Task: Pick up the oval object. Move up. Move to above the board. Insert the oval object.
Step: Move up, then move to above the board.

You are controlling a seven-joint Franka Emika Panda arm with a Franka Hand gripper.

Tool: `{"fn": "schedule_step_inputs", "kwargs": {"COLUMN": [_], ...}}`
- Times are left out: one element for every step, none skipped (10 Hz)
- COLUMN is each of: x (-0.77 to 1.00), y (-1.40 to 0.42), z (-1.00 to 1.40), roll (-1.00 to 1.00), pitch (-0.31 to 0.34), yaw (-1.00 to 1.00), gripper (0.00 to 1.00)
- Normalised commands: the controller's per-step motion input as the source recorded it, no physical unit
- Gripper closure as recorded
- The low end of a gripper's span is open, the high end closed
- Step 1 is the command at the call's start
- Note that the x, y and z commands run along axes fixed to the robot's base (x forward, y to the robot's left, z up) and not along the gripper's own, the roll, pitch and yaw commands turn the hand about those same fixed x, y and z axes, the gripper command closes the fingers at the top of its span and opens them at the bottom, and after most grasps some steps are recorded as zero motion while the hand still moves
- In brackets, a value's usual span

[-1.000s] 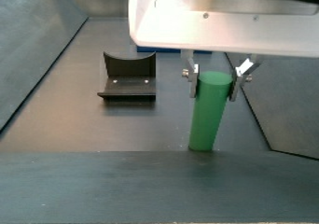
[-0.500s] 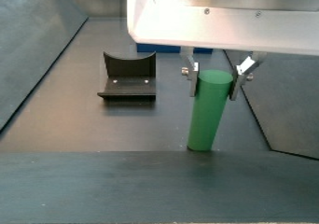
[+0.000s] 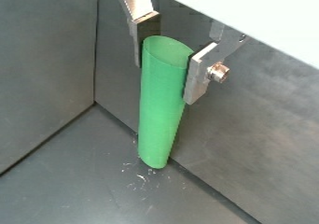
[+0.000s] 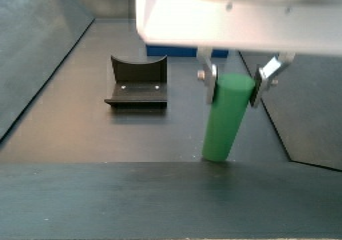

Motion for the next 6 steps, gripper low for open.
{"fn": "schedule_step_inputs", "kwargs": {"x": [-0.02,-0.02,-0.01,-0.15,-0.15,-0.1], "y": [-0.06,-0.03,-0.02,0.27,0.28,0.19], "z": [0.65,0.47,0.27,1.0,1.0,0.95], "roll": [0.02,0.05,0.07,0.21,0.2,0.14], "pitch": [0.028,0.052,0.076,0.218,0.222,0.193], "yaw": [-0.04,-0.03,-0.01,-0.09,-0.07,-0.03], "gripper": [1.0,1.0,1.0,1.0,1.0,1.0]}}
